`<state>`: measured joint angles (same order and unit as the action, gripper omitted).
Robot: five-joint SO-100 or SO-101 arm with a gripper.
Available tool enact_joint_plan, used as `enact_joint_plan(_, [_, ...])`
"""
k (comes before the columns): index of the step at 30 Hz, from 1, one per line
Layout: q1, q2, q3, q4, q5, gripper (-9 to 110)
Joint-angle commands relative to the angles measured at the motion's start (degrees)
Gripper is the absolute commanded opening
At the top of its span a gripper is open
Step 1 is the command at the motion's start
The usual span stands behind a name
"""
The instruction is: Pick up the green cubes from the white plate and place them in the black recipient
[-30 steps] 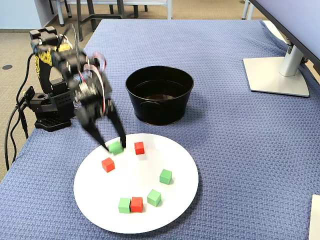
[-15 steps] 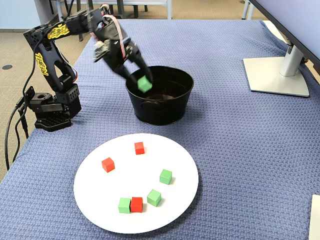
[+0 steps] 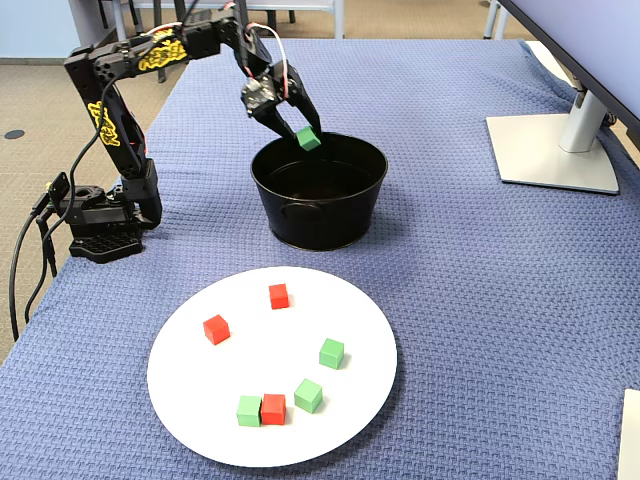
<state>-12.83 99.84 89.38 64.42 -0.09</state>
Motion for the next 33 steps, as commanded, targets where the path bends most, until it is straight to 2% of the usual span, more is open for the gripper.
enact_joint_plan(1, [-0.44, 1.05, -4.48, -0.88, -7.03, 29])
enact_joint_plan(3, [2.64, 1.85, -7.82, 1.14, -12.3, 30])
enact_joint_plan(5, [6.59, 1.41, -12.74, 5.45, -21.01, 26])
enact_joint_plan(11, [24.7, 1.67, -16.17, 6.24, -47.99, 18])
enact_joint_plan(17, [42.89, -4.31, -14.59, -7.21, -69.7, 12])
enact_joint_plan(20, [48.08, -9.23, -12.66, -14.68, -80.51, 12])
enact_joint_plan(23, [51.06, -14.68, -12.57, -14.5, -93.96, 14])
enact_joint_plan(28, [52.47, -20.21, -11.69, -21.8, -99.67, 15])
enact_joint_plan(31, [52.82, -22.41, -8.61, -32.08, -101.95, 14])
enact_joint_plan(33, [52.91, -23.82, -9.32, -32.34, -102.74, 14])
